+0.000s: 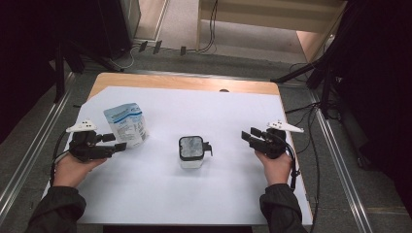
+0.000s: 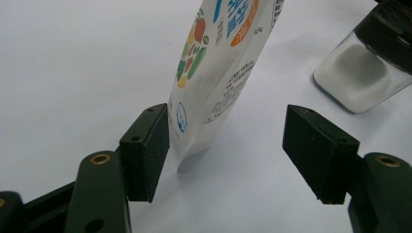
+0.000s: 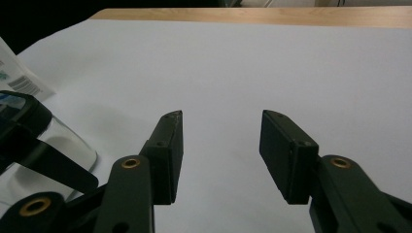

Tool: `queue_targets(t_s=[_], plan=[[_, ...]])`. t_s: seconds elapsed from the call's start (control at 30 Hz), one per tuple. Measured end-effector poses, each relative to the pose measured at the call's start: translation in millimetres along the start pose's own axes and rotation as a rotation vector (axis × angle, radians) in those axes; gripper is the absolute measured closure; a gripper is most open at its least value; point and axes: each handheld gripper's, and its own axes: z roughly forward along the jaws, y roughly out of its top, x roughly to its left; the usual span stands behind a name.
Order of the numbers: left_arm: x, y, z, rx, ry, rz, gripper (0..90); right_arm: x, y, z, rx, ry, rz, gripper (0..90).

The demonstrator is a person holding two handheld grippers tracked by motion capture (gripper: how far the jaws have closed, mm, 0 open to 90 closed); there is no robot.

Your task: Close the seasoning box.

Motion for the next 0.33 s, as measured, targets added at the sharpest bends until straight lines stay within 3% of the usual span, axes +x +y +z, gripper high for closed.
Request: queue_targets(t_s=[0.07,0.17,0.33], plan=[[0.0,-0.2,-0.2,0.003,0.009,0.012,34.6,-0.9,-0.4,0.6,0.009,-0.007,-0.013,52.3],[1.8,-0.2,-0.3,0.0,0.01,-0.008,35.0,-1.5,-1.7,0.7,0.021,-0.004,-0.024,53.3],[2.0,-0.4,0.4,-0.005,0.012,-0.006,35.0,-2.2,-2.7,1.1,0.027,-0.01,-0.032,53.3]])
